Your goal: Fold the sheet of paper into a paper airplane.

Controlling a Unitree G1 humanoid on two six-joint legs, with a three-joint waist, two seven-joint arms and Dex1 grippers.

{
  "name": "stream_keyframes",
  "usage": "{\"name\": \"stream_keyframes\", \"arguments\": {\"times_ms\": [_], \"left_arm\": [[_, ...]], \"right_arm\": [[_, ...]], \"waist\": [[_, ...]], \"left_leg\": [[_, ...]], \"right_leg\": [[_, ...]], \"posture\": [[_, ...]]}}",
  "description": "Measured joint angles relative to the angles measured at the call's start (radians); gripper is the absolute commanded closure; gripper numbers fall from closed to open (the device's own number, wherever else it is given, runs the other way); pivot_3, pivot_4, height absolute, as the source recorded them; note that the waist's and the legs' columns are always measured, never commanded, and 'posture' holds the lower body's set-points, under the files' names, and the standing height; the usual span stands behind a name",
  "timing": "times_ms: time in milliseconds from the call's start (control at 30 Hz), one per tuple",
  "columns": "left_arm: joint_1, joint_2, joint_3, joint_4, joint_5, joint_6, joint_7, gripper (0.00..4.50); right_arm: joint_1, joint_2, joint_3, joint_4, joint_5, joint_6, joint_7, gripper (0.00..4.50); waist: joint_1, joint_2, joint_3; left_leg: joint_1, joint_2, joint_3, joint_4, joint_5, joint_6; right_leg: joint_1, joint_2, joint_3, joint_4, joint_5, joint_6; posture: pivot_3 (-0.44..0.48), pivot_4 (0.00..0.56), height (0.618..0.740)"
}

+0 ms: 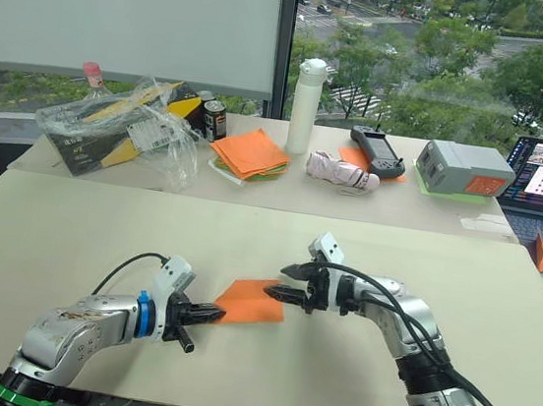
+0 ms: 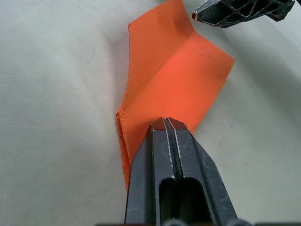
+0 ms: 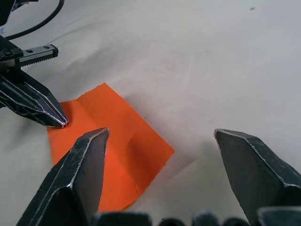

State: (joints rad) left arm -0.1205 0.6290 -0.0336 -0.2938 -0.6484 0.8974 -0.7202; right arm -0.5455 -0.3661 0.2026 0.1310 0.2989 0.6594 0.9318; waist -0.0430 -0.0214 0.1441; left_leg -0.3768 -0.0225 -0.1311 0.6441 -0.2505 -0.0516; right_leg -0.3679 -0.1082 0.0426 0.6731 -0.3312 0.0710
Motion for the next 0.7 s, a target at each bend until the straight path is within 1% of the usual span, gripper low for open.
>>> {"name": "stream_keyframes", "arguments": {"times_ms": [233,333,500,533,567,633,700], "left_arm": [[0.000,0.000,0.000,0.000,0.000,0.000,0.000,4.50],[0.000,0.000,0.001,0.000,0.000,0.001,0.000,4.50],[0.000,0.000,0.001,-0.001,0.000,0.002,0.000,4.50],[0.000,0.000,0.001,-0.001,0.000,0.002,0.000,4.50],[0.000,0.000,0.001,-0.001,0.000,0.002,0.000,4.50],[0.000,0.000,0.001,-0.001,0.000,0.002,0.000,4.50],[0.000,0.000,0.002,-0.001,0.000,0.003,0.000,4.50]], "right_arm": [[0.001,0.001,0.002,-0.001,0.000,0.009,0.005,0.49],[0.001,0.001,0.005,-0.002,0.000,0.009,0.009,1.32],[0.002,0.003,0.015,-0.006,0.000,0.009,0.022,3.04],[0.002,0.003,0.016,-0.007,0.000,0.009,0.023,3.47],[0.003,0.002,0.016,-0.008,-0.001,0.008,0.024,3.75],[0.005,0.000,0.020,-0.014,-0.001,0.008,0.028,4.46],[0.009,-0.003,0.022,-0.024,-0.001,0.005,0.031,4.46]], "waist": [[0.000,0.000,0.000],[0.000,0.000,0.000],[0.000,0.000,0.000],[0.000,0.000,0.000],[0.000,0.000,0.000],[0.000,0.000,0.000],[0.000,0.000,0.000]], "left_leg": [[0.000,0.000,0.000,0.000,0.000,0.000],[0.000,0.000,0.000,0.000,0.000,0.000],[0.000,0.000,0.000,0.000,0.000,0.000],[0.000,0.000,0.000,0.000,0.000,0.000],[0.000,0.000,0.000,0.000,0.000,0.000],[0.000,0.000,0.000,0.000,0.000,0.000],[0.000,0.000,0.000,0.000,0.000,0.000]], "right_leg": [[0.000,0.000,0.000,0.000,0.000,0.000],[0.000,0.000,0.000,0.000,0.000,0.000],[0.000,0.000,0.000,0.000,0.000,0.000],[0.000,0.000,0.000,0.000,0.000,0.000],[0.000,0.000,0.000,0.000,0.000,0.000],[0.000,0.000,0.000,0.000,0.000,0.000],[0.000,0.000,0.000,0.000,0.000,0.000]], "posture": [[0.000,0.150,0.740],[0.000,0.150,0.740],[0.000,0.150,0.740],[0.000,0.150,0.740],[0.000,0.150,0.740],[0.000,0.150,0.740],[0.000,0.150,0.740]]}}
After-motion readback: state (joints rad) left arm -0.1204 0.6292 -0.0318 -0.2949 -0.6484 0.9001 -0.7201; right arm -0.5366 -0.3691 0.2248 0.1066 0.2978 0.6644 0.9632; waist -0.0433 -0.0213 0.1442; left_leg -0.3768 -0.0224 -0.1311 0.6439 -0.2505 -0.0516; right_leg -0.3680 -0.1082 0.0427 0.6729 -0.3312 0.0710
